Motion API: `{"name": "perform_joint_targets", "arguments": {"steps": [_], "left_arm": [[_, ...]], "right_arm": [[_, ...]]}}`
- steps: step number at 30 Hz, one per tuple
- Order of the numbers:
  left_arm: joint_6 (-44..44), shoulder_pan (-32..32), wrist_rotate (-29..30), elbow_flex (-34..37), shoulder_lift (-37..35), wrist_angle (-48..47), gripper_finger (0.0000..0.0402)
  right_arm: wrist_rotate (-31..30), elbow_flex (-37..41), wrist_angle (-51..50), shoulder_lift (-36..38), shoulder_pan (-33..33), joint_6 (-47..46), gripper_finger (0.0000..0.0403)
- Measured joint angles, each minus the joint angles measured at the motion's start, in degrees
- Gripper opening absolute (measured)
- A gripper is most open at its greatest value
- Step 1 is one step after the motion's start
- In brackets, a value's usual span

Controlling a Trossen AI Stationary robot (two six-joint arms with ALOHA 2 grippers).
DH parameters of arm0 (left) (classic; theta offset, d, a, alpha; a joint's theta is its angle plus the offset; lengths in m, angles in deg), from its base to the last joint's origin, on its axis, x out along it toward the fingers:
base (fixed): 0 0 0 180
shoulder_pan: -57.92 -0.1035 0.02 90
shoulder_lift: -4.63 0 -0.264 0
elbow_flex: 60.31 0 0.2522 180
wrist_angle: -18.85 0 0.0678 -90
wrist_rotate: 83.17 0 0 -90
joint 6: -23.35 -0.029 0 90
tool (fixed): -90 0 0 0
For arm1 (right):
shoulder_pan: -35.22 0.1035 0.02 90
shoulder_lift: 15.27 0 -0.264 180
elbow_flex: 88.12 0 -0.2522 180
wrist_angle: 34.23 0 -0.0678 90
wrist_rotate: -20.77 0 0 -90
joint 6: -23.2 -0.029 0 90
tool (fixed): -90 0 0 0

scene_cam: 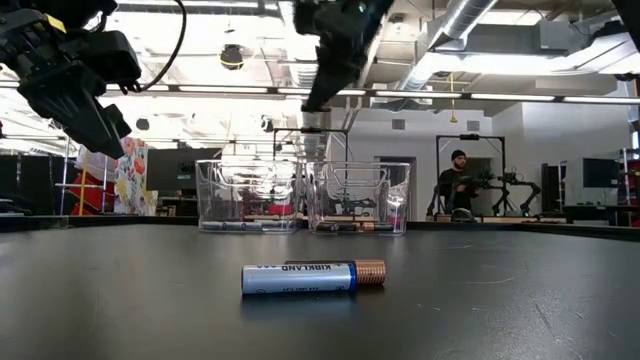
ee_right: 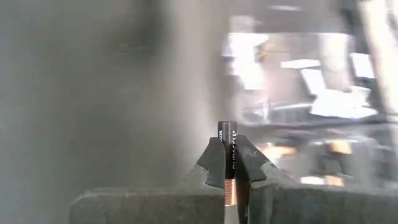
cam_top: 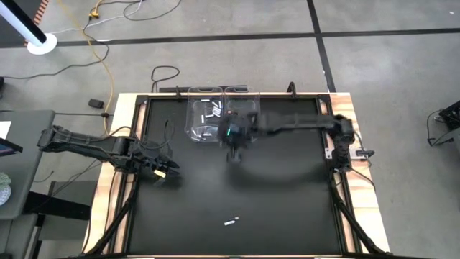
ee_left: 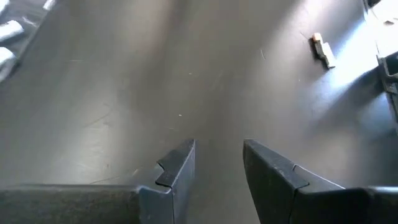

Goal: Sort batteries
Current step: Put the black battery into the right transparent bin

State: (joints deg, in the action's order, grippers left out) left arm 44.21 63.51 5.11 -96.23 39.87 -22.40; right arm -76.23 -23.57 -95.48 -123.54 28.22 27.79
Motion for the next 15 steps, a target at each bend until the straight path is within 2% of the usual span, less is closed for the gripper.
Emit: {"name": "perform_joint_targets", "arguments": {"steps": [5,9,15], "left_arm": [[-0.02,0.0,3.56,0.0,-0.02,0.01,0.0133],[-0.02,0.0,6.38,0.0,0.0,0.04,0.0133],[-0.03,0.0,7.71,0.0,-0.01,0.04,0.0133]], "right_arm": [[0.01,0.75,3.09,1.87,-10.47,-1.67,0.0017],[0.39,0.8,4.23,-0.31,-17.03,-4.12,0.0018],[1.29,0.5,2.98,-7.93,-20.57,1.76,0.0016]]}}
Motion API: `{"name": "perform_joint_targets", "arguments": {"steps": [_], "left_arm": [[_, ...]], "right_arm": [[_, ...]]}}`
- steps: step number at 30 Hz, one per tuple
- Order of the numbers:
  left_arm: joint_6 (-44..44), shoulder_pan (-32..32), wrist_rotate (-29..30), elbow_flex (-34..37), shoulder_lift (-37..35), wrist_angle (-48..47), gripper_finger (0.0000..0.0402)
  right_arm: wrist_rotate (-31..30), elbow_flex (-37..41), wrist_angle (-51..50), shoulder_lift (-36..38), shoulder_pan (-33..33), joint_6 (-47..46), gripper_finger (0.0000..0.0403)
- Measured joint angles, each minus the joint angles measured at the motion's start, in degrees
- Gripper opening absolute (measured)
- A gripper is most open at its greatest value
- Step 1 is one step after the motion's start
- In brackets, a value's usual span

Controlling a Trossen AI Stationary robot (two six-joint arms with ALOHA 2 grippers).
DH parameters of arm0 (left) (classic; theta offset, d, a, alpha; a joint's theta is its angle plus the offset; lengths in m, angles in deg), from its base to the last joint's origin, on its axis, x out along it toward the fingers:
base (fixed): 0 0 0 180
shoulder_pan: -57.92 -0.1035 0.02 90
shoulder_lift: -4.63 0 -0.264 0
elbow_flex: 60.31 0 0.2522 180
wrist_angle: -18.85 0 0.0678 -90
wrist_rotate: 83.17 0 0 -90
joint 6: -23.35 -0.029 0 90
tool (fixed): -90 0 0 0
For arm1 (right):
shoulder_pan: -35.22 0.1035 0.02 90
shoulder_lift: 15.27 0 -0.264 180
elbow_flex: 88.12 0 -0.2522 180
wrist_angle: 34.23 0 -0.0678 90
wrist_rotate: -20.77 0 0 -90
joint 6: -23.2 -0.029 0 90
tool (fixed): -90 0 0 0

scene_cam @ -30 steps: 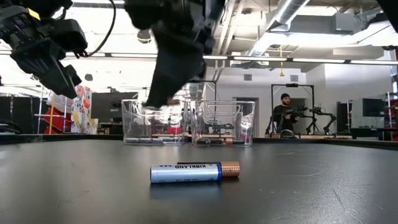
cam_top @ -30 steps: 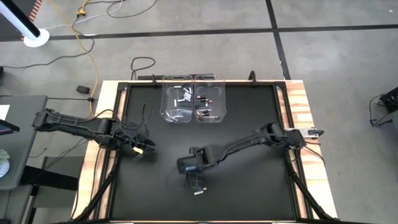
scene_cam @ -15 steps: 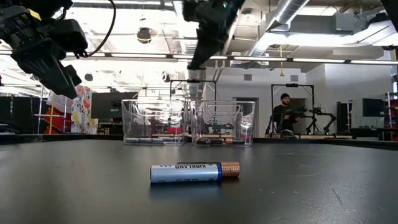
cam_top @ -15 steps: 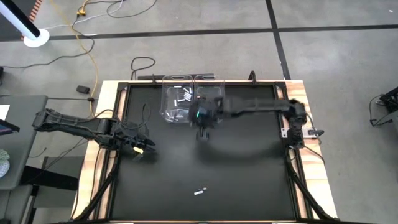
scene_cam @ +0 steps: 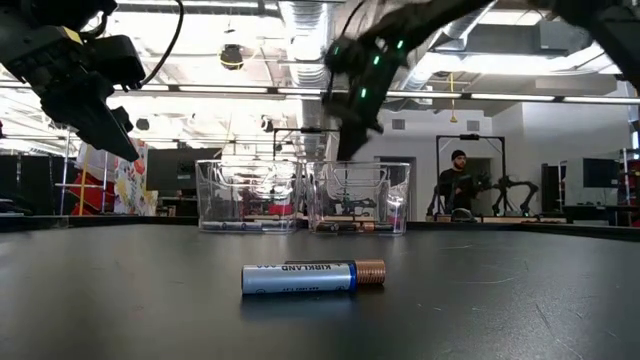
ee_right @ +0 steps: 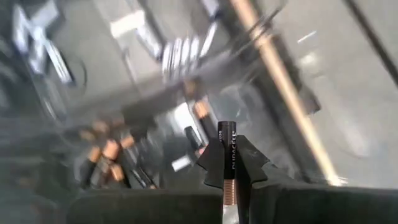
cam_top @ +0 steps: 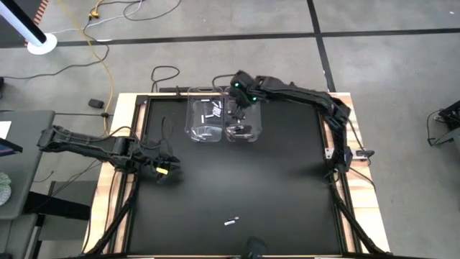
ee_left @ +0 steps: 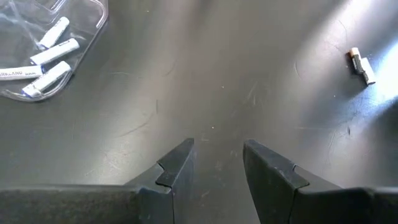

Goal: Sort batteries
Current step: Put the black battery into the right transparent bin

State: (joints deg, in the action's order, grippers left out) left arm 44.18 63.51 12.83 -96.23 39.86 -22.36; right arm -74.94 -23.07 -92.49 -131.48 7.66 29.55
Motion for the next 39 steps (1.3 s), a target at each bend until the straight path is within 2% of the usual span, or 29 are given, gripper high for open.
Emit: {"name": "perform_joint_targets", "arguments": {"steps": [6,17,22,30,39], "left_arm": [[-0.01,0.0,0.17,0.0,-0.01,0.0,0.0133],[-0.01,0.0,3.3,0.0,0.02,-0.02,0.0133],[-0.01,0.0,4.04,0.0,0.0,-0.02,0.0133],[0.1,0.0,4.07,0.0,-0.01,-0.02,0.0133],[0.73,0.0,4.03,0.0,0.01,-0.02,0.0133]], "right_arm": [[5.93,-4.11,-4.61,-8.45,-1.97,1.22,0.0016],[6.49,-11.06,-10.69,-17.34,-4.53,1.89,0.0015],[6.45,-11.71,-11.0,-18.04,-4.49,3.24,0.0024],[6.45,-11.61,-11.0,-17.72,-4.51,3.2,0.0067],[6.43,-13.27,-13.34,-17.65,-4.57,3.16,0.0099]]}}
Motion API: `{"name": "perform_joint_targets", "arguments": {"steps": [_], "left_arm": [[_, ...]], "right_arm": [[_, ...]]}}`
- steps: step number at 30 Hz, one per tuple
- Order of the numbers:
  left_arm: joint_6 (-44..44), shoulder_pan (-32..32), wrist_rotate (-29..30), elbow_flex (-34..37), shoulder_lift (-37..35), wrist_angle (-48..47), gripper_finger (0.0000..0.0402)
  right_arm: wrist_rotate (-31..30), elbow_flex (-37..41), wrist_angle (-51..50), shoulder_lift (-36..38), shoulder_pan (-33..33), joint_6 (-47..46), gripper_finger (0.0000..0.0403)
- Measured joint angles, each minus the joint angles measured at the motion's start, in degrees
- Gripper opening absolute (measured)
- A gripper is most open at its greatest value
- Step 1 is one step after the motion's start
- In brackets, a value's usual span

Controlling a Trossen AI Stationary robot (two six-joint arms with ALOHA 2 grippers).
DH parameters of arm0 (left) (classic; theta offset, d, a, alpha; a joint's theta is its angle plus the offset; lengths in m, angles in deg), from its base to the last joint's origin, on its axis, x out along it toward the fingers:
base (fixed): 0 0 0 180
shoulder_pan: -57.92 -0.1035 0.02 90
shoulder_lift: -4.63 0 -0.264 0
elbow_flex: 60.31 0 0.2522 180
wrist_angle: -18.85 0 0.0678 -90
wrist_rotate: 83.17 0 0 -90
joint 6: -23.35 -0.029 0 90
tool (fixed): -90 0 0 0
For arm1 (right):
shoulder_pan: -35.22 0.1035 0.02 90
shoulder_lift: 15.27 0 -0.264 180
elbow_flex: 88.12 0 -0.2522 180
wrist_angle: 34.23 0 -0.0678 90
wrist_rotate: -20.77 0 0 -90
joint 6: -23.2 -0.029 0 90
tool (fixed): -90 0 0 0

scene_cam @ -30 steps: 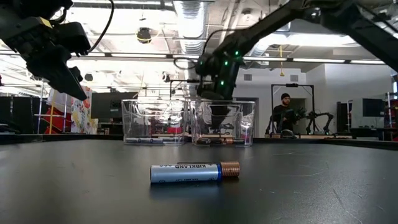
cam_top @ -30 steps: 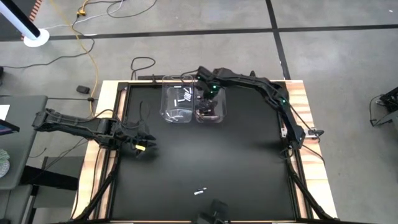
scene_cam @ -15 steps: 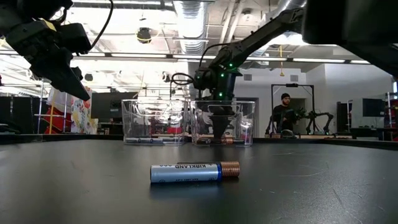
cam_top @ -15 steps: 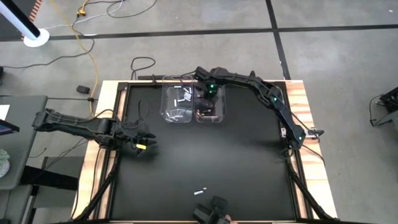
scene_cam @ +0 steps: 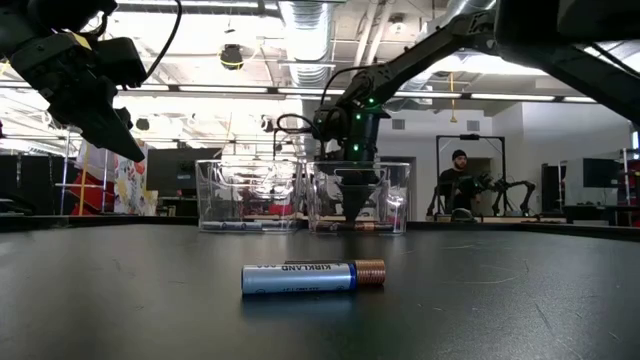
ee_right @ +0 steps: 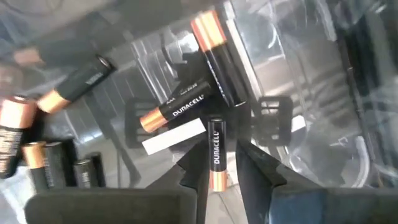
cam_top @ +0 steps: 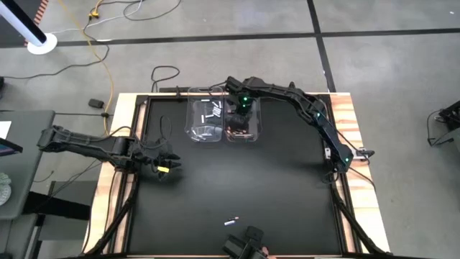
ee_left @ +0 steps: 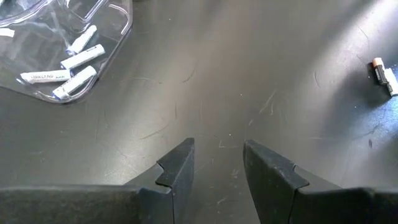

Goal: Sort batteries
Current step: Put the black battery into the right transparent bin

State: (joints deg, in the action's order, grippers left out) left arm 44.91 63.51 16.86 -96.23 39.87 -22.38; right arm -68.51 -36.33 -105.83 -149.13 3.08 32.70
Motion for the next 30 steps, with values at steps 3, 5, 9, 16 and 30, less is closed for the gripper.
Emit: {"name": "perform_joint_targets", "arguments": {"steps": [3,5,9,16,30], "left_arm": [[0.03,0.0,-0.03,0.0,-0.02,0.0,0.0133],[0.05,0.0,-0.08,0.0,0.0,0.0,0.0133],[0.12,0.0,-0.16,0.0,-0.01,0.0,0.0133],[0.12,0.0,-0.16,0.0,0.0,-0.02,0.0133],[0.11,0.0,-0.16,0.0,-0.02,-0.11,0.0133]], "right_arm": [[0.02,-1.83,-2.15,0.03,0.0,0.0,0.0107],[0.0,-3.7,-4.34,0.02,0.0,-0.03,0.0111],[0.01,-8.28,-10.43,0.04,-0.23,-2.18,0.0113],[-0.02,-17.66,-24.11,0.13,0.11,-7.26,0.0113],[-2.08,-18.3,-25.51,18.93,13.32,-24.94,0.0113]]}}
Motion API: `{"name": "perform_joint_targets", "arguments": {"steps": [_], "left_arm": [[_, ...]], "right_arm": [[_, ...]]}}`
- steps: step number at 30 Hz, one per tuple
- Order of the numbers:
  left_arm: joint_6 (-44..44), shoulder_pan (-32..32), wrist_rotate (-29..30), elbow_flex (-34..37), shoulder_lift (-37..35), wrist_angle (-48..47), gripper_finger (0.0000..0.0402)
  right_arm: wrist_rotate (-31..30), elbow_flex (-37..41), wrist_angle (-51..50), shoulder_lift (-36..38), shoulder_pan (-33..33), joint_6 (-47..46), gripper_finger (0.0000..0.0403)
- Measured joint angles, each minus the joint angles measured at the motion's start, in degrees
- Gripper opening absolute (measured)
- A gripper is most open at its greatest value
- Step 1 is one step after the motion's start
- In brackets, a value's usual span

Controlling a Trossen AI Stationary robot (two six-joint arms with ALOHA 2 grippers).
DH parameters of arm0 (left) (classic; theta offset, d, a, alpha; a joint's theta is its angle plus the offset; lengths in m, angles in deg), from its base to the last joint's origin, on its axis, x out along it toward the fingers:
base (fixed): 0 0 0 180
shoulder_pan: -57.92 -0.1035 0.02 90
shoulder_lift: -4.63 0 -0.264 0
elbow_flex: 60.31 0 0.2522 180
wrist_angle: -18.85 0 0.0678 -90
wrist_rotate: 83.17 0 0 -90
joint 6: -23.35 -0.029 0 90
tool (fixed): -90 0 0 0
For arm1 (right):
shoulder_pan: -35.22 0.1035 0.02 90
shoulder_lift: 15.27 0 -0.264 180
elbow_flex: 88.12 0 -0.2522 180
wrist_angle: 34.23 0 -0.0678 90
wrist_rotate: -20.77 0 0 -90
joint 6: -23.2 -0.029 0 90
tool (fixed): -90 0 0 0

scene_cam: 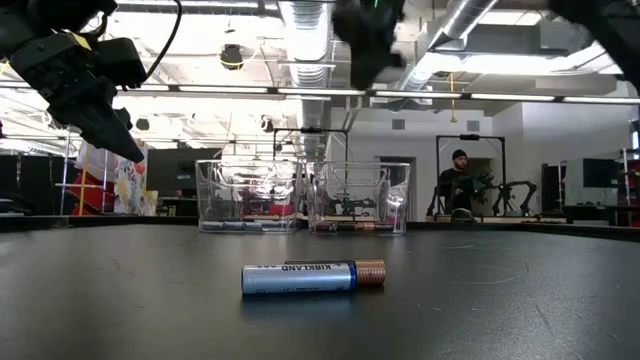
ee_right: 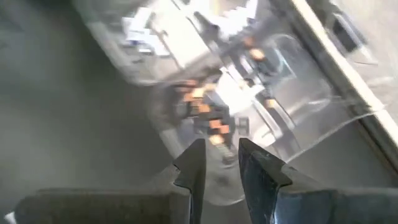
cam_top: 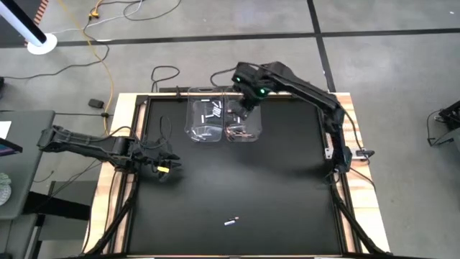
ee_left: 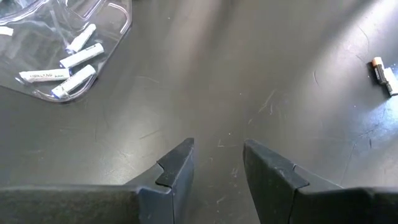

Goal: Sort batteries
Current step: Put the black battery into the right transparent bin

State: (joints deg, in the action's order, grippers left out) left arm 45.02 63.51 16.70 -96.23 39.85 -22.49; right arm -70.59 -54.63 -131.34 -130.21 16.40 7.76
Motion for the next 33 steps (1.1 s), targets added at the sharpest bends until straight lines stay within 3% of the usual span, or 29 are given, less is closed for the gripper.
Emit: {"name": "perform_joint_targets", "arguments": {"steps": [7,12,20,27,33], "left_arm": [[0.0,0.0,0.02,0.0,0.0,0.0,0.0133],[2.05,0.0,0.0,0.0,0.0,0.0,0.0133],[2.97,0.0,0.0,0.0,0.02,0.0,0.0133],[3.04,0.0,-0.56,0.0,0.02,0.0,0.0133],[3.04,0.0,-0.59,0.0,0.01,0.0,0.0133]], "right_arm": [[-8.31,0.04,-0.5,2.82,15.72,-8.35,0.0113],[-9.19,0.98,0.5,2.4,27.24,-10.81,0.0113],[-9.99,15.01,3.36,2.18,39.04,-29.34,0.0113],[-9.5,29.85,18.34,2.12,46.24,-32.76,0.0113],[-4.48,39.09,35.14,2.12,48.16,-33.56,0.0113]]}}
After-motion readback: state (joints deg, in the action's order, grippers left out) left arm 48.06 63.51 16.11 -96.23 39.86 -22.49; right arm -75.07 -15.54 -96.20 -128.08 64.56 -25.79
